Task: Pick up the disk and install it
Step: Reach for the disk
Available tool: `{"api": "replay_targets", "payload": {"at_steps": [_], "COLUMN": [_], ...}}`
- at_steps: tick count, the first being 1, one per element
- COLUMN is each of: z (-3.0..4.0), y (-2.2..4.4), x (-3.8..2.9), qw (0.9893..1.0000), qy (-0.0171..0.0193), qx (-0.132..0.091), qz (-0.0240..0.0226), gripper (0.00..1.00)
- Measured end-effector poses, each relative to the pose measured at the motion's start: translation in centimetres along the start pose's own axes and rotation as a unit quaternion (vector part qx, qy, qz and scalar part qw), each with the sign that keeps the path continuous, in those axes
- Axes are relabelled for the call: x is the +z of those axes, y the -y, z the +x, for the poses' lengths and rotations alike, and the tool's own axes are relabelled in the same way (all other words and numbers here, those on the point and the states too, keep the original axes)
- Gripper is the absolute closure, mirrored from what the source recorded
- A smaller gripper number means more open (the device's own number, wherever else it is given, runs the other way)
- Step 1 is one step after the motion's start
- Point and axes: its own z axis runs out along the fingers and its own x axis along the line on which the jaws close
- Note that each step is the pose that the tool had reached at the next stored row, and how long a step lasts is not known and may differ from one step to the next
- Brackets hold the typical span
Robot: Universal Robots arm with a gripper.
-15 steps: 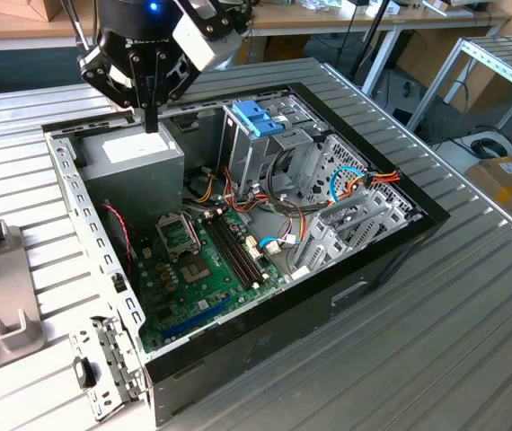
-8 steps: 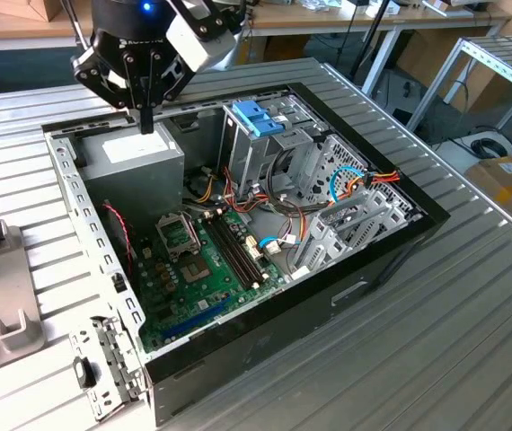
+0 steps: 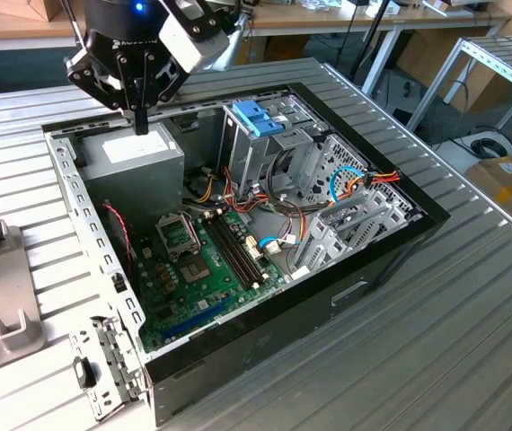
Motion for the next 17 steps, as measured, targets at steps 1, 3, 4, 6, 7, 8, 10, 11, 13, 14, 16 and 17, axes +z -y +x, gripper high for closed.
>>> {"api": "replay_targets", "payload": {"at_steps": [1, 3, 4, 6, 7, 8, 10, 11, 13, 14, 16, 17], "z": [0.10, 0.30, 0.42, 0.60, 0.69, 0.74, 0.89, 1.03, 1.21, 1.30, 1.46, 1.52], "y": [0.01, 0.02, 0.03, 0.04, 0.05, 0.05, 0.07, 0.08, 0.09, 0.10, 0.11, 0.11], "x": [0.00, -0.01, -0.01, -0.01, -0.02, -0.02, -0.02, -0.02, -0.04, -0.04, -0.04, -0.04], "qw": [1.0000, 1.0000, 1.0000, 1.0000, 1.0000, 1.0000, 1.0000, 1.0000, 1.0000, 1.0000, 1.0000, 1.0000], "qy": [0.0000, 0.0000, 0.0000, 0.0000, 0.0000, 0.0000, 0.0000, 0.0000, 0.0000, 0.0000, 0.0000, 0.0000], "qx": [0.000, 0.000, 0.000, 0.000, 0.000, 0.000, 0.000, 0.000, 0.000, 0.000, 0.000, 0.000], "qz": [0.0000, 0.0000, 0.0000, 0.0000, 0.0000, 0.0000, 0.0000, -0.0001, 0.0000, 0.0000, -0.0001, 0.0000], "gripper": [0.90, 0.90, 0.90, 0.90, 0.90, 0.90, 0.90, 0.90, 0.90, 0.90, 0.90, 0.90]}}
